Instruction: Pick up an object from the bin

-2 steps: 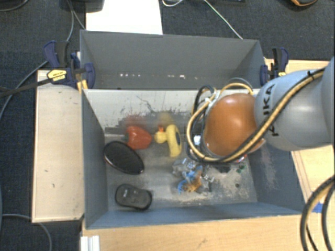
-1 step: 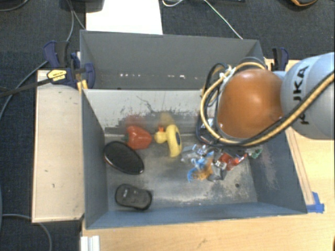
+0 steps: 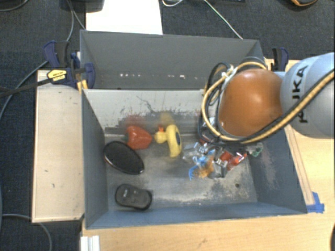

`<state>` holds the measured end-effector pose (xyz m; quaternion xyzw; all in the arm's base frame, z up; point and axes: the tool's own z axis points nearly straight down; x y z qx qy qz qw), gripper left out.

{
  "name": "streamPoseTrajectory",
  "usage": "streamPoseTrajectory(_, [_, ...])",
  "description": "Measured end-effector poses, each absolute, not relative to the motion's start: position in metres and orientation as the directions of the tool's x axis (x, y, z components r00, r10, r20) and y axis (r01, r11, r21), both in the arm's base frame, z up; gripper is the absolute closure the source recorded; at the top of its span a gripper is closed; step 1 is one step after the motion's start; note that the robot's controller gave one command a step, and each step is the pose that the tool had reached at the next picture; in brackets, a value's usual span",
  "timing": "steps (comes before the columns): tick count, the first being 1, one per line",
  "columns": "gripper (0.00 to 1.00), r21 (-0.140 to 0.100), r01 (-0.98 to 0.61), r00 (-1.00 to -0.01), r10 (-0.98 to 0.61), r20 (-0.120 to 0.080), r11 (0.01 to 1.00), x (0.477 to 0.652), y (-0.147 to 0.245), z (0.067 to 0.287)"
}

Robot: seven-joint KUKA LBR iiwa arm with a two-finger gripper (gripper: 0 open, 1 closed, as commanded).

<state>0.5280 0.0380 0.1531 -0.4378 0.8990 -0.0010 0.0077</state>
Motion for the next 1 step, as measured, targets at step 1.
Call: streamPoseTrajectory(1, [1.00, -0.002, -0.810, -0.586, -0.810, -0.009, 0.586, 0.5337, 0.0378, 0.2061])
